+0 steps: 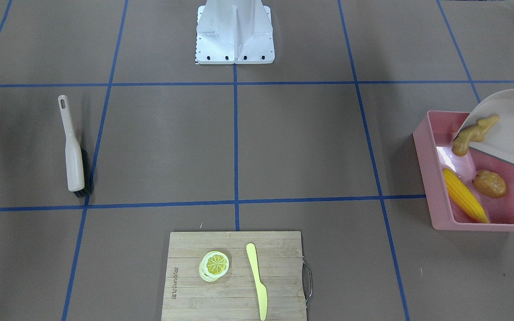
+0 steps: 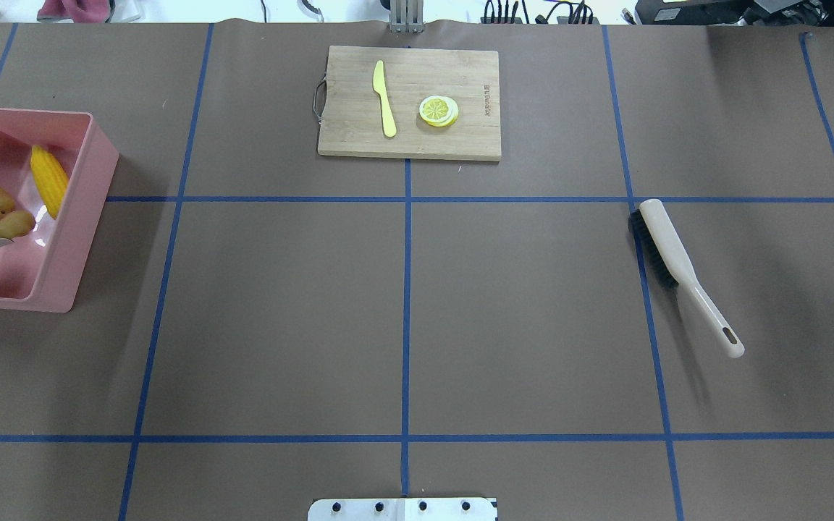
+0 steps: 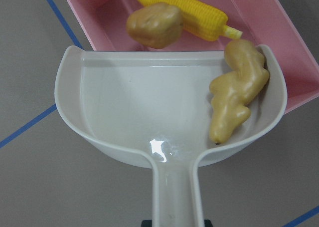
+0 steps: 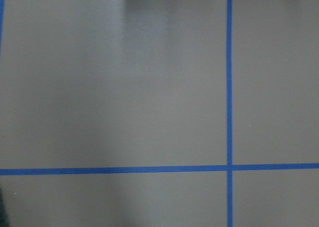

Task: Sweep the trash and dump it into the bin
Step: 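Tip the dustpan into the bin with the left while the right releases the brush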

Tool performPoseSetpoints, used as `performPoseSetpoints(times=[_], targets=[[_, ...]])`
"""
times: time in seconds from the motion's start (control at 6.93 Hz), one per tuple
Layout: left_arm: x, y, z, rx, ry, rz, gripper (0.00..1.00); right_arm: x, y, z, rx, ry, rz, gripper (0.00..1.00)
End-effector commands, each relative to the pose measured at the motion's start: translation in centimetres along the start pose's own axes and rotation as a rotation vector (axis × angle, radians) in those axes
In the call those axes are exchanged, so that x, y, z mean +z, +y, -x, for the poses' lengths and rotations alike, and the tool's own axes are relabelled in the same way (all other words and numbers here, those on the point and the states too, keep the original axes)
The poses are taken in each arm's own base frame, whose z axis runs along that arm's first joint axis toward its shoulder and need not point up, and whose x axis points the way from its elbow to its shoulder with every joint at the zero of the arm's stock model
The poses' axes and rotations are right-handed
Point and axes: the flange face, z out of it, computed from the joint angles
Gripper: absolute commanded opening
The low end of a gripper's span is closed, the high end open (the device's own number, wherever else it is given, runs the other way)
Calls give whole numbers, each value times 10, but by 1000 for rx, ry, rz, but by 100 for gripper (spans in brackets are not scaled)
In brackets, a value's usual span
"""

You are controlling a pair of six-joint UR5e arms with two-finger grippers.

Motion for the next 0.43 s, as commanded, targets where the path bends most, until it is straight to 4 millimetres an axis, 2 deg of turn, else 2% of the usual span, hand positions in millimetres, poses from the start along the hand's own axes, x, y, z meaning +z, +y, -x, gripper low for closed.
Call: performPoseSetpoints(times=[0.0, 0.14, 0.29], targets=[[0, -3, 0, 24, 12, 32, 0, 32, 5, -50, 29, -6, 22, 100], [-3, -3, 2, 25, 8, 26, 0, 53, 21, -67, 15, -30, 6, 100], [-19, -6, 9, 27, 2, -18, 0, 69, 37, -80, 3, -53, -4, 100]])
